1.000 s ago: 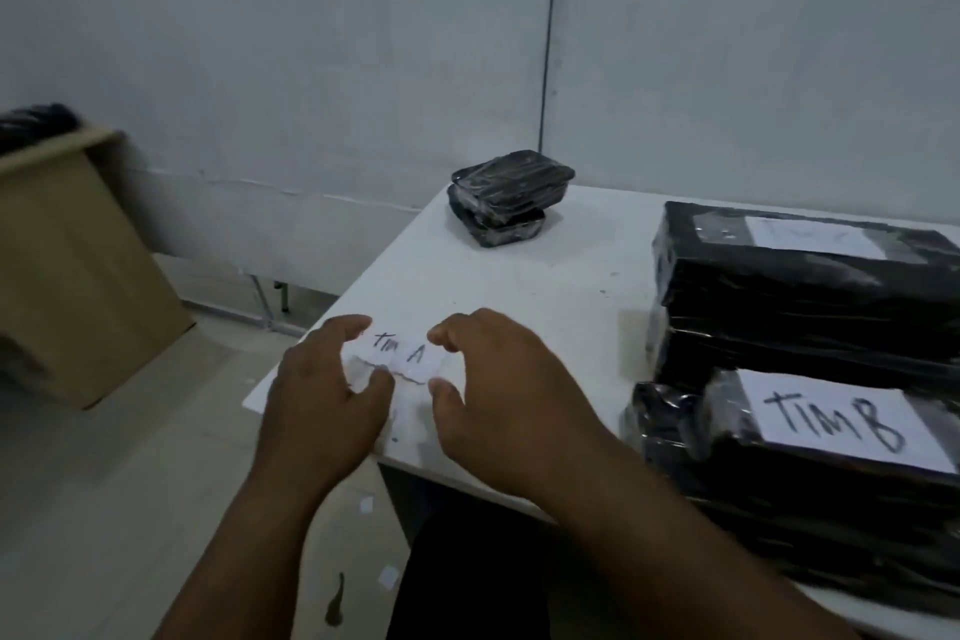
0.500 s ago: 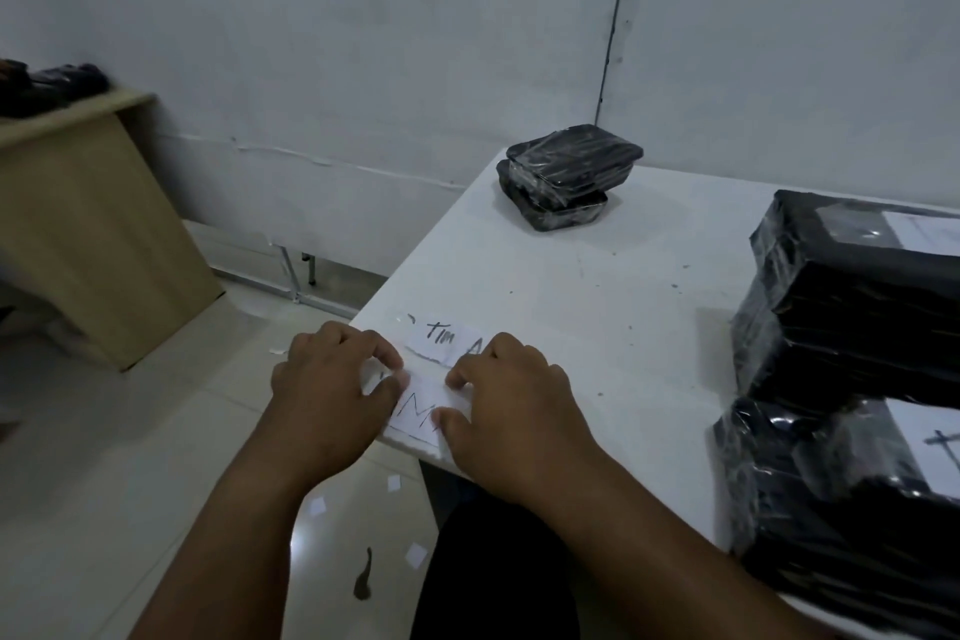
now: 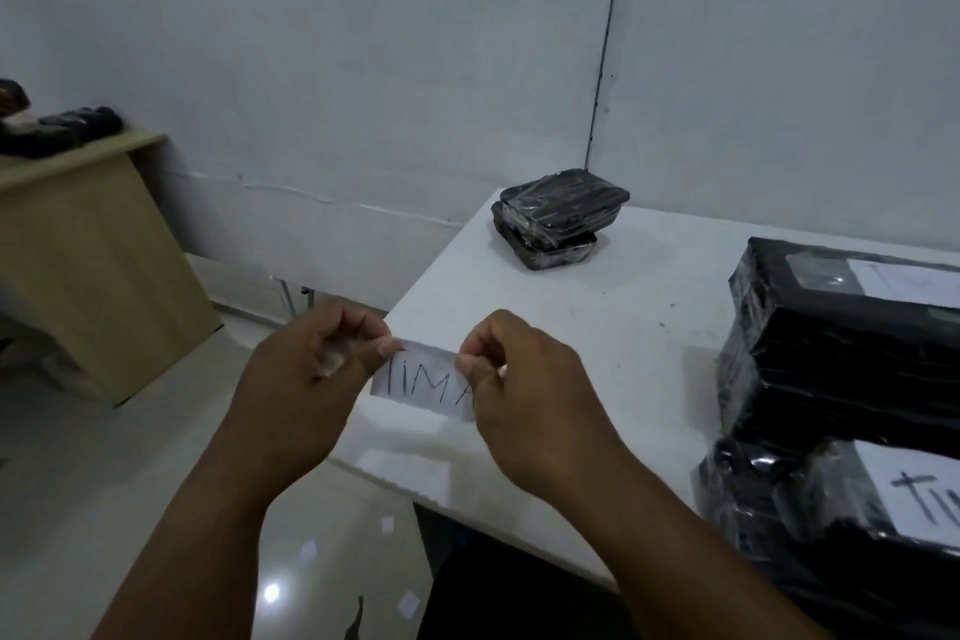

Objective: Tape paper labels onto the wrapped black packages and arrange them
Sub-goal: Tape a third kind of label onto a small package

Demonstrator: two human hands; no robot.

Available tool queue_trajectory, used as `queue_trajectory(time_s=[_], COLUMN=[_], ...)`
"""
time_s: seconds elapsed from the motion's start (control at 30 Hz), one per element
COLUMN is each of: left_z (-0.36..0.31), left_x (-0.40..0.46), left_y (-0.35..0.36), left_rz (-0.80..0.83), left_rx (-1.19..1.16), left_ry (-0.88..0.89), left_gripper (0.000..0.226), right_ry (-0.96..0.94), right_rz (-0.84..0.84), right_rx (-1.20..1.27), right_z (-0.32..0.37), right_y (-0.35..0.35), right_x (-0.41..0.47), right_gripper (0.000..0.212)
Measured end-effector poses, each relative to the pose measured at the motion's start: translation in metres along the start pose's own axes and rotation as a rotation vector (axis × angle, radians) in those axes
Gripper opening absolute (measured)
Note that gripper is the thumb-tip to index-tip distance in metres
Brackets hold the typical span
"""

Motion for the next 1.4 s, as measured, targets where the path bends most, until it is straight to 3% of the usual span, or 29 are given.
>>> queue_trajectory(time_s=[0.33, 0.5, 0.57, 0.67, 0.8, 0.87, 0.97, 1.07, 1.23, 1.33, 1.4], left_z=[-0.042, -0.041, -0.037, -0.031, -0.023, -0.005, 0.009, -0.012, -0.010, -0.003, -0.015], left_x=[0.060, 0.099, 0.116, 0.145, 0.178, 0.195, 0.210, 0.209, 0.213, 0.216, 0.207], left_y=[0.015, 0.051, 0.068, 0.102, 0.149, 0.172, 0.197, 0.204, 0.211, 0.198, 0.183], left_rz=[-0.265, -0.338, -0.346, -0.210, 0.048, 0.100, 0.134, 0.164, 0.110, 0.075, 0.057], left_rx=[-0.485, -0.724, -0.681, -0.442, -0.125, -0.054, -0.044, -0.036, -0.077, -0.153, -0.158], left_ry=[-0.092, -0.182, -0.187, -0.186, -0.121, -0.107, -0.131, -0.060, 0.006, -0.022, 0.054], left_gripper=[0.045, 0.027, 0.021, 0.032, 0.065, 0.068, 0.092, 0.056, 0.032, 0.056, 0.051], right_ry=[0.017, 0.002, 0.015, 0.035, 0.059, 0.072, 0.082, 0.084, 0.101, 0.108, 0.107], right_rz=[-0.254, -0.404, -0.433, -0.426, -0.444, -0.451, -0.454, -0.449, -0.453, -0.448, -0.458], right_rx=[0.242, 0.207, 0.186, 0.218, 0.186, 0.174, 0.160, 0.163, 0.154, 0.147, 0.162], right_z=[0.001, 0.003, 0.002, -0.004, -0.014, -0.019, -0.024, -0.028, -0.036, -0.037, -0.036], right_y=[-0.112, -0.152, -0.163, -0.172, -0.177, -0.178, -0.179, -0.179, -0.180, -0.180, -0.182], right_x=[0.033, 0.049, 0.054, 0.059, 0.067, 0.070, 0.073, 0.077, 0.080, 0.080, 0.079], right_gripper=[0.014, 0.007, 0.010, 0.020, 0.022, 0.022, 0.023, 0.024, 0.024, 0.025, 0.022])
Point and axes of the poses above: each hand's wrist, its own x-axis towards the middle knuckle, its own y-axis out of the palm, z = x × y, the point moved 6 cm from there along x, towards the middle knuckle, and after that the axes turned 6 degrees about y, right-handed, at the moved point
